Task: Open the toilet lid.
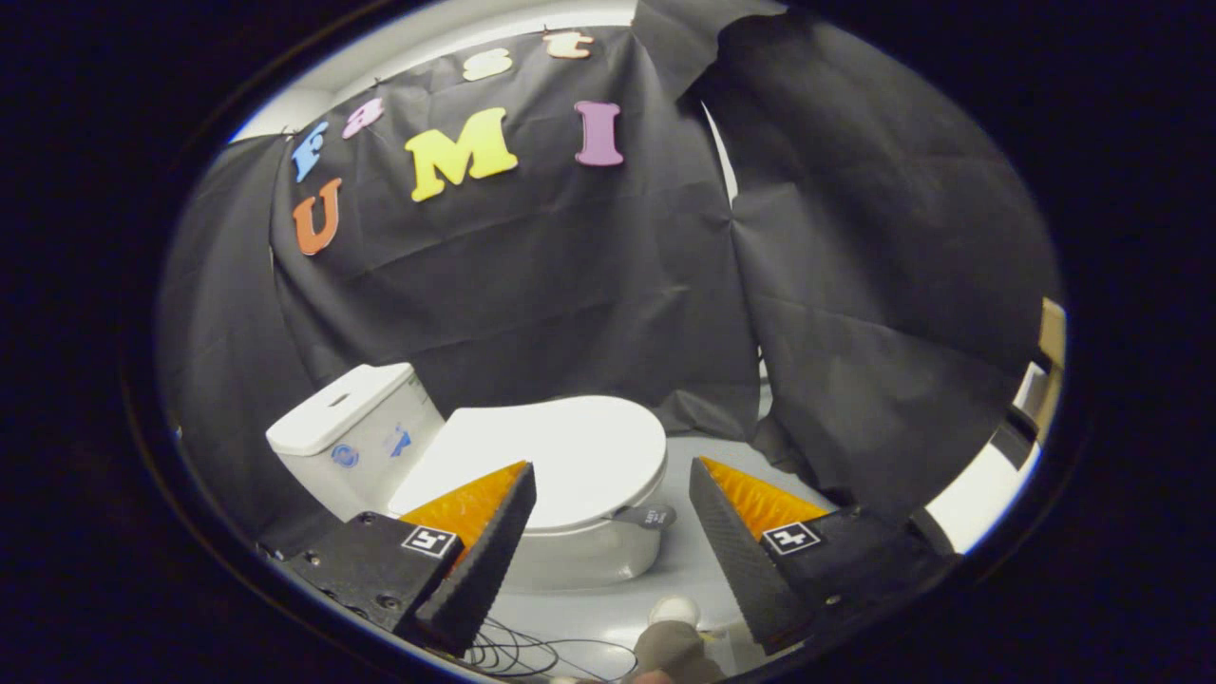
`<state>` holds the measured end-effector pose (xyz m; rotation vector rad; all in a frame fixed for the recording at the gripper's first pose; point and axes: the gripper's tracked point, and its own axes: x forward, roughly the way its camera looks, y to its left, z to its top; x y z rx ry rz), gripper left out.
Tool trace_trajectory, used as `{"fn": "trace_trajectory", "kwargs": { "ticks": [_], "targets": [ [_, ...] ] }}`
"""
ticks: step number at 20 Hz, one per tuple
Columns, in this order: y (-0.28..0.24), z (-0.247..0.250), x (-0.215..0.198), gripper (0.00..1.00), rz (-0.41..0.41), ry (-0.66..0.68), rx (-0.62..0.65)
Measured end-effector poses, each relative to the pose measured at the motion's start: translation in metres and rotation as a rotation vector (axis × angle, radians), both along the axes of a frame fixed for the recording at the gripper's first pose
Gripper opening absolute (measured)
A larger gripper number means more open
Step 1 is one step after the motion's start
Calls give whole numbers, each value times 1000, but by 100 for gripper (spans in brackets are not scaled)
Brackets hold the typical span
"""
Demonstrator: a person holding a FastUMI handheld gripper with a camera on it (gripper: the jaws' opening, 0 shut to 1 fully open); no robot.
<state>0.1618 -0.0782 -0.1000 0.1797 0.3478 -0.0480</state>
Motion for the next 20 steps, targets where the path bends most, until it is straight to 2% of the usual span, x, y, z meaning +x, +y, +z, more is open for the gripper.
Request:
{"fn": "trace_trajectory", "kwargs": {
  "ticks": [6, 7, 8, 10, 14, 20],
  "targets": [
    [-20, -61, 44, 100, -3, 175, 72],
    [-14, -68, 50, 100, 14, 197, 93],
    [-10, -76, 53, 94, 38, 233, 108],
    [-11, -95, 61, 96, 46, 286, 86],
    [-24, -122, 80, 96, 10, 355, 99],
    [-37, -155, 91, 94, -30, 474, 238]
  ]
}}
